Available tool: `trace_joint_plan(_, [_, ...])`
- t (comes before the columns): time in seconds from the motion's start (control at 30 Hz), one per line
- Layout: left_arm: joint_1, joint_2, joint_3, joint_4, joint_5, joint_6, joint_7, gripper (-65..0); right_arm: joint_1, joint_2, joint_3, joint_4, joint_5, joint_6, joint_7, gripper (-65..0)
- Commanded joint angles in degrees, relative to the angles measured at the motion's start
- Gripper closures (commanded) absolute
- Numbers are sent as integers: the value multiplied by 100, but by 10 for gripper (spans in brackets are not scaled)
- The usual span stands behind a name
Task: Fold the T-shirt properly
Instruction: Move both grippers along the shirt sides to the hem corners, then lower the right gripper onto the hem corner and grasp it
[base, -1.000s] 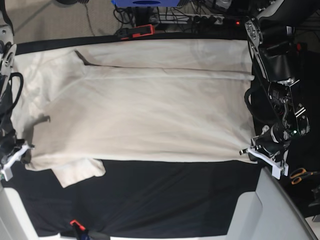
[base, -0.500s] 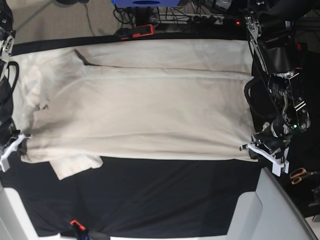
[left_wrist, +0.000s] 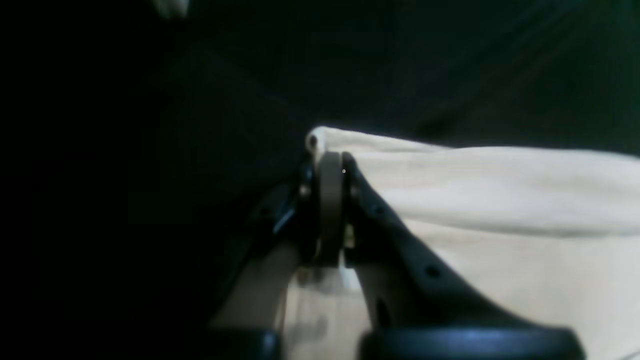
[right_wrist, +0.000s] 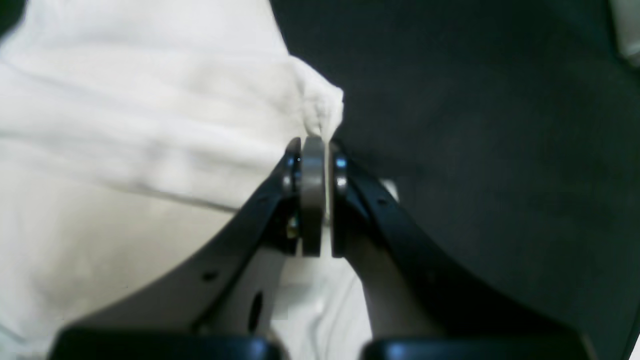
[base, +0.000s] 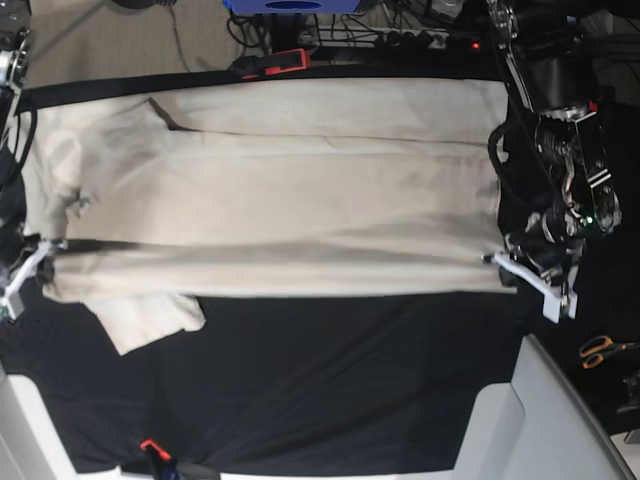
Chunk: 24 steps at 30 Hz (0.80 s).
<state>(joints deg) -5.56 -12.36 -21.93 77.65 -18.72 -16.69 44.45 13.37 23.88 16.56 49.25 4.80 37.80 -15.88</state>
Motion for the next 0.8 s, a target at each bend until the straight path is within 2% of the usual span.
trace_joint_plan(0.0, [-72,-78,0,240,-49,-15,-141,0,39,148,63,204,70,-22,54,0])
trace_joint_plan(0.27, [464,45,18,670,-49,-15,-133,0,-479,52,89,890,96,-57,-579,0])
trace_joint_plan(0.37, [684,62,26,697,-49,-15,-133,0,-682,-63,371,1110,87,-57,-764,0])
trace_joint_plan(0.77, [1044,133,387,644,4,-15,-176,0,-875,-423,520,1198,61,-66,-1027,-6])
